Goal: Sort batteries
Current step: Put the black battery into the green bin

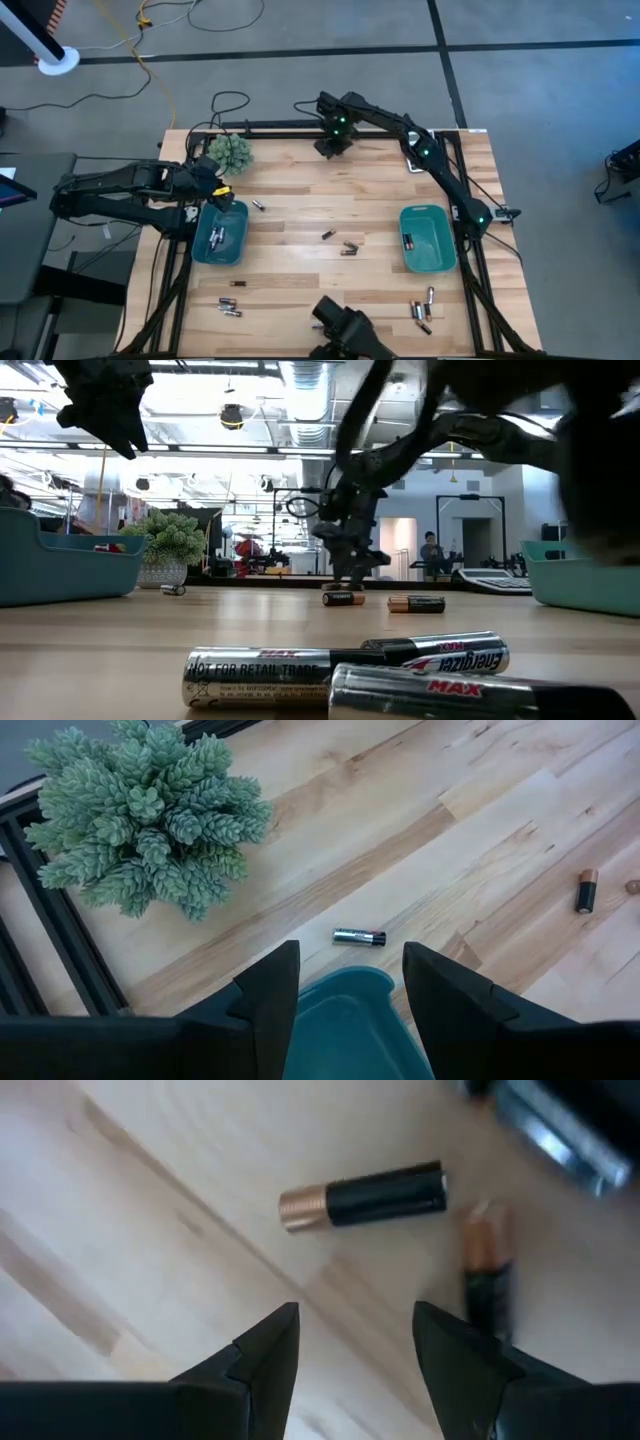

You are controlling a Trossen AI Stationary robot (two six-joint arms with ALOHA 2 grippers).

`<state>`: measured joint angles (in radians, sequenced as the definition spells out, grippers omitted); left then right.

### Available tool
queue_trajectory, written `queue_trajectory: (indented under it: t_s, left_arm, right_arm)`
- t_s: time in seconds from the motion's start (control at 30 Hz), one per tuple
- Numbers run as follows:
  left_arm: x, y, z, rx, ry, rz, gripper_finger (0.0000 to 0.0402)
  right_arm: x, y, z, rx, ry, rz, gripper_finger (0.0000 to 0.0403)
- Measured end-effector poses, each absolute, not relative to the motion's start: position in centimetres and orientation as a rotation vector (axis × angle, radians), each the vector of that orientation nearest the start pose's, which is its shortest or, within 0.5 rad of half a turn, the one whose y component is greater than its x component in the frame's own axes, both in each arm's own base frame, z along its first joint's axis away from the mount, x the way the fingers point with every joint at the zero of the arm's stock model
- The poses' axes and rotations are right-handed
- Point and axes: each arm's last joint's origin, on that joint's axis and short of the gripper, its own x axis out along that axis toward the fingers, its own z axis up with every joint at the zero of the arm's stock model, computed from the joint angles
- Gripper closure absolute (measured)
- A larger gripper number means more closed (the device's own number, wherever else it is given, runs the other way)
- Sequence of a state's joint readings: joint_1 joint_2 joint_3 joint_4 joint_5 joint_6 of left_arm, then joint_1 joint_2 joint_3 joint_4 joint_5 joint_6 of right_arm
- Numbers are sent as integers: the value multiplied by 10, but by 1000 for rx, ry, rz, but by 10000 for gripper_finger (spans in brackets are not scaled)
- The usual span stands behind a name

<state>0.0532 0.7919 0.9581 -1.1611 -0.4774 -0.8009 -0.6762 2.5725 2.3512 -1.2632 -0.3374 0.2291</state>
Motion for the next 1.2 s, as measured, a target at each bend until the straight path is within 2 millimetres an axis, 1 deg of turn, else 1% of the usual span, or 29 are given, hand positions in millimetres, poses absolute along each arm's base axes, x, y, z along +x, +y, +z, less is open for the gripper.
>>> queue_trajectory:
  t_s: [0.1,0.23,0.33,0.43,0.53,0.63,0.7,0.83,0.97,1.0,1.07,1.2]
  left_arm:
    - [116,20,313,-507,723,839,228]
    - [116,20,313,-507,724,839,228]
    - [116,20,313,-506,724,839,228]
    - [116,20,313,-504,725,838,228]
    - [116,20,313,-504,725,838,228]
    - [116,20,313,-512,721,841,228]
    - [116,20,313,-517,719,843,228]
    - [116,19,313,-523,720,840,228]
    - [116,19,313,-550,709,851,228]
    - [116,19,313,-557,706,854,228]
    - [116,19,313,-566,704,856,228]
    - [116,19,313,-582,697,862,228]
  right_arm:
    - [396,-301,165,919,1308,-422,189]
    - [396,-295,193,860,1256,-397,189]
    - [393,-295,213,740,1228,-440,189]
    - [388,-302,216,577,1266,-537,189]
    - [384,-313,200,546,1308,-531,189]
    - [381,-322,174,574,1367,-533,189]
    - [380,-326,162,591,1383,-539,189]
    - [382,-330,150,580,1390,-558,189]
    - [385,-328,136,575,1423,-567,193]
    - [385,-329,132,578,1432,-571,199]
    - [385,-330,130,579,1436,-572,216]
    - [384,-330,129,581,1441,-571,282]
